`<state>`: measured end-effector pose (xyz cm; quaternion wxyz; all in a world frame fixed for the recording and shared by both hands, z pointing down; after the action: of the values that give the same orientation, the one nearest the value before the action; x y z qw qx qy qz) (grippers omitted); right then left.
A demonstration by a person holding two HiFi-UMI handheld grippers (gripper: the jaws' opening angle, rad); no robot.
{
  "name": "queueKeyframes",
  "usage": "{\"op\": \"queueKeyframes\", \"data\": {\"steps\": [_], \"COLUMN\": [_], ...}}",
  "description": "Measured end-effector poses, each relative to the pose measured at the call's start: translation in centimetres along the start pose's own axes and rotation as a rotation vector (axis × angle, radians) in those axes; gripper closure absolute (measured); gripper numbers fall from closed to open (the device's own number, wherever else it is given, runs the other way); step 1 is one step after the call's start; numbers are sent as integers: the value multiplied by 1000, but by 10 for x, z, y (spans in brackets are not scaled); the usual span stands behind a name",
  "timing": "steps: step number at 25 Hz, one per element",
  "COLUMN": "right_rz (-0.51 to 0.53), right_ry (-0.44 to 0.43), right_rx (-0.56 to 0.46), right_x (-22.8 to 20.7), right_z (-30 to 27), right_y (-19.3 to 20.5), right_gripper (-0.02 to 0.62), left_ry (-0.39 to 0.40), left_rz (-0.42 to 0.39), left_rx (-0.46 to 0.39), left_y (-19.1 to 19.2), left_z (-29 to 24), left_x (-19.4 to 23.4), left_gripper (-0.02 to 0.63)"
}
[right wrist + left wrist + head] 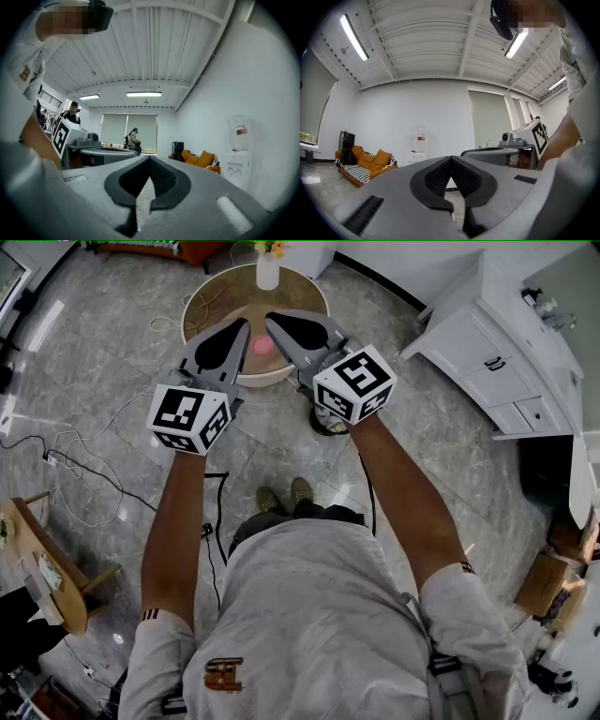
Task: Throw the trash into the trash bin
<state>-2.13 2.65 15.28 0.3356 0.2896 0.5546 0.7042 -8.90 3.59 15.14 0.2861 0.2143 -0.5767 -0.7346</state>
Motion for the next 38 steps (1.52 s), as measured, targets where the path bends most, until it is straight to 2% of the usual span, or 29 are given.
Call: {"op": "queueKeyframes", "data": {"steps": [11,18,24,38], "right_rz": [-16,10,34,82], "right_ry": [-16,-3,2,-46], "right_rx": [-19,9,44,130], "right_x": [-2,-1,-6,-74], "right_z": [-1,-12,-24,-49], "right_y": [0,7,23,86], "right_gripper": [595,595,595,594], "left_ry": [6,0,3,-48], "left_rz": [11,0,-12,-29], "left_rx": [-7,-21,-7,53], "left_y": [5,4,20,81], "left_z": [-3,3,5,-40], "left_x": [3,21,42,88], "left_gripper": [607,607,607,607]}}
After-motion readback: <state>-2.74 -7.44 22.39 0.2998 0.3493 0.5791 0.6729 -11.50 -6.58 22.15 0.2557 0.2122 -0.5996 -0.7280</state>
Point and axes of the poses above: the fingertips, and each gripper's own axes: z backward along the fingers, x to its left, y out of its underside, the point moved 3 cm from there along z, backward along the fingers, and after that the axes turned 11 degrees about -x, right-handed, at the moved point
